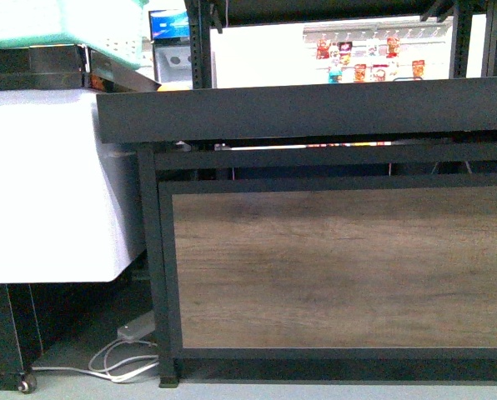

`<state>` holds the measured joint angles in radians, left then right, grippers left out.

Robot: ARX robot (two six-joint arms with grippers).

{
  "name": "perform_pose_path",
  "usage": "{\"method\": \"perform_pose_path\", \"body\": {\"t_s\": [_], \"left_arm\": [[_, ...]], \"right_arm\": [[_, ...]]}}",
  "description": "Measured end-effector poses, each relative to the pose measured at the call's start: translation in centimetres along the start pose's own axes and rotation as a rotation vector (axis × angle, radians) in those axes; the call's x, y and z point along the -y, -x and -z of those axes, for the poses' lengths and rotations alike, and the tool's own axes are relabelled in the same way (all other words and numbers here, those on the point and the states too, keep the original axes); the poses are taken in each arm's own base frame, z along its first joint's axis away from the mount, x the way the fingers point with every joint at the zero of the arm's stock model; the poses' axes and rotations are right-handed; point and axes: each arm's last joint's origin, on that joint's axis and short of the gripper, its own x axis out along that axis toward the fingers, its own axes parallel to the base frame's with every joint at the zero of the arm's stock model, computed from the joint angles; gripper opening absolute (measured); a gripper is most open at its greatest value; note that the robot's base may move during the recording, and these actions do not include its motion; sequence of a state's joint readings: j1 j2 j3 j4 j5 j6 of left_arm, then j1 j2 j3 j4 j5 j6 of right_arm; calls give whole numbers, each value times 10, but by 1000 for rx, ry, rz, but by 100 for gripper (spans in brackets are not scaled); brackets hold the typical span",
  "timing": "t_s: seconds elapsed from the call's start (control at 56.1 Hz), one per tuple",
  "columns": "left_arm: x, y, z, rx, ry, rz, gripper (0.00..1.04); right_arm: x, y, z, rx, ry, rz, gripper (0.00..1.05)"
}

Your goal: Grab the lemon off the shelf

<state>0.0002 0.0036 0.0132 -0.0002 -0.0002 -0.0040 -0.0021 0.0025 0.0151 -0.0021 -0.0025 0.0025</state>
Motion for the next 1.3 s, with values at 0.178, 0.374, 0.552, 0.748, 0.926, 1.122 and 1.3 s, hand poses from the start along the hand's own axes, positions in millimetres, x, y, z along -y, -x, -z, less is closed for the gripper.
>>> {"method": "perform_pose_path", "body": {"t_s": [0.178,0.374,0.552,0.748,0.926,1.122,1.3], "left_arm": [[0,0,0,0,0,0,97],[0,0,0,0,0,0,97],[0,0,0,0,0,0,97],[0,0,0,0,0,-1,97],[0,0,0,0,0,-1,97],[0,0,0,0,0,0,97],[0,0,0,0,0,0,97]], "right_arm": [[0,0,0,0,0,0,97],[0,0,0,0,0,0,97],[0,0,0,0,0,0,97],[0,0,0,0,0,0,97],[0,0,0,0,0,-1,97],[0,0,0,0,0,-1,97],[0,0,0,0,0,-1,97]]}}
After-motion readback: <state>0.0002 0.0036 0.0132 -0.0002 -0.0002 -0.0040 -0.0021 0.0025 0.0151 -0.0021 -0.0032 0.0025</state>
